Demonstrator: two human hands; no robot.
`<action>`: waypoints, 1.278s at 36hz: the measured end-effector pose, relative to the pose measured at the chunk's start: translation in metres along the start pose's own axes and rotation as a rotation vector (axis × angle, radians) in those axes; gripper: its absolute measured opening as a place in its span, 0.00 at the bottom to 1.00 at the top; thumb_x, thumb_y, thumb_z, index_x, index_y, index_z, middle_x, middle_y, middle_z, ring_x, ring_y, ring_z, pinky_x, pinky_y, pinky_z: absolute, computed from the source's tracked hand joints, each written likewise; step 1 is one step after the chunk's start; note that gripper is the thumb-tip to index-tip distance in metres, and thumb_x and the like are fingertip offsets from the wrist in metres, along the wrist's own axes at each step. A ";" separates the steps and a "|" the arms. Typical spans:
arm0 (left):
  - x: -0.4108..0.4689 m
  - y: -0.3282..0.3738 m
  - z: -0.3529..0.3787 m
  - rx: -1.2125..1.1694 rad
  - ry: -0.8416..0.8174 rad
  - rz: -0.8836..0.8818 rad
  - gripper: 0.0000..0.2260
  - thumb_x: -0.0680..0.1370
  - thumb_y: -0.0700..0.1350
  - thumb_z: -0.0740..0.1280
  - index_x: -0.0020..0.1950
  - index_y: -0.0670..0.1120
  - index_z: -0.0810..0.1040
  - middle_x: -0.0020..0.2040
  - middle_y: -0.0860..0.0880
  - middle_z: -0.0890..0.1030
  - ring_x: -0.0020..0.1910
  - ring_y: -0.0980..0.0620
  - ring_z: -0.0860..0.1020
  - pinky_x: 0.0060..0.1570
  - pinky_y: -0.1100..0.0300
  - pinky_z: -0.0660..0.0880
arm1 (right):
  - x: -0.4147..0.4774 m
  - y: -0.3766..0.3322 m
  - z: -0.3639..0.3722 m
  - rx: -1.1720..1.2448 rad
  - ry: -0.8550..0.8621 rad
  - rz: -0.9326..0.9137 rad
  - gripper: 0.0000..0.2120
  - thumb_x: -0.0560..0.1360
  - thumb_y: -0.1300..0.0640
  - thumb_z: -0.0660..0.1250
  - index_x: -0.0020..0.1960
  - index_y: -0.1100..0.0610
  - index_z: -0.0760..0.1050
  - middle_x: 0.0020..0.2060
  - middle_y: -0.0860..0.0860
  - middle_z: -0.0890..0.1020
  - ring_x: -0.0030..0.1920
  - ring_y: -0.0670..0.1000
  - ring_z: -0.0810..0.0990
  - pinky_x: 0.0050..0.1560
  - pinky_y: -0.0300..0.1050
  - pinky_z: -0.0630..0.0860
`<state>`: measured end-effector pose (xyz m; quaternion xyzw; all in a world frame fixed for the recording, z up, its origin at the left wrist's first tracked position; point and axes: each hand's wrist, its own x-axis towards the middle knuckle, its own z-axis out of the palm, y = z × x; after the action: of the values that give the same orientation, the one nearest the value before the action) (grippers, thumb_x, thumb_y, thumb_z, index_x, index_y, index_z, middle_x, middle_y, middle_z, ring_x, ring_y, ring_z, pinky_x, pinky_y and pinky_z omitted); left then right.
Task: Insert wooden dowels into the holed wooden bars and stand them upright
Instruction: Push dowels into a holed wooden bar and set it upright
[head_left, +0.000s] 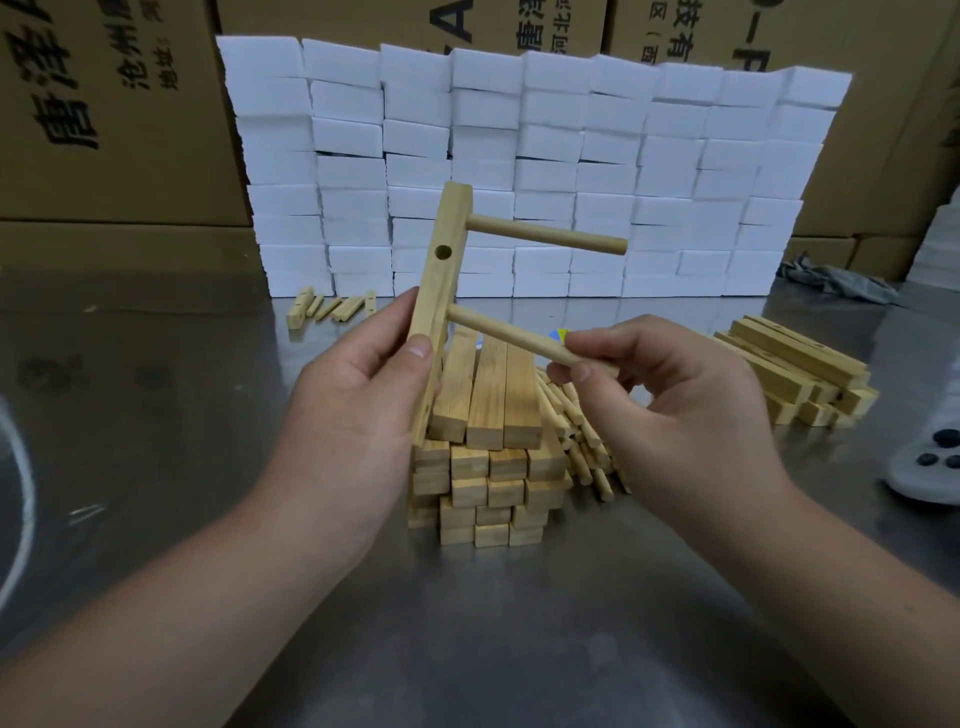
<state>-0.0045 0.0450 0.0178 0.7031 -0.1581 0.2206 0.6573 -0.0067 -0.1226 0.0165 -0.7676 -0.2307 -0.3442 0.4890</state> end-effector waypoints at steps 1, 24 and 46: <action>0.000 0.000 0.000 -0.002 -0.002 0.001 0.14 0.80 0.44 0.58 0.53 0.62 0.77 0.47 0.69 0.80 0.49 0.64 0.78 0.50 0.68 0.76 | 0.000 0.000 0.000 -0.030 0.004 -0.006 0.14 0.72 0.61 0.68 0.39 0.41 0.75 0.35 0.44 0.83 0.36 0.41 0.78 0.33 0.29 0.72; -0.007 -0.003 -0.001 0.121 -0.050 0.121 0.15 0.78 0.48 0.59 0.60 0.65 0.73 0.45 0.65 0.81 0.45 0.62 0.79 0.43 0.68 0.76 | 0.002 -0.004 -0.001 -0.547 -0.053 -0.413 0.15 0.75 0.56 0.60 0.54 0.61 0.80 0.29 0.52 0.77 0.29 0.53 0.74 0.29 0.45 0.73; -0.006 0.006 -0.005 0.117 -0.107 0.170 0.15 0.72 0.53 0.59 0.58 0.63 0.72 0.44 0.64 0.81 0.45 0.71 0.76 0.38 0.80 0.68 | 0.000 -0.014 -0.002 -0.060 -0.183 0.009 0.12 0.75 0.52 0.61 0.36 0.49 0.78 0.35 0.54 0.79 0.34 0.50 0.75 0.31 0.39 0.70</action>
<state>-0.0137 0.0494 0.0201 0.7350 -0.2391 0.2465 0.5846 -0.0169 -0.1189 0.0255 -0.8111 -0.2605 -0.2771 0.4444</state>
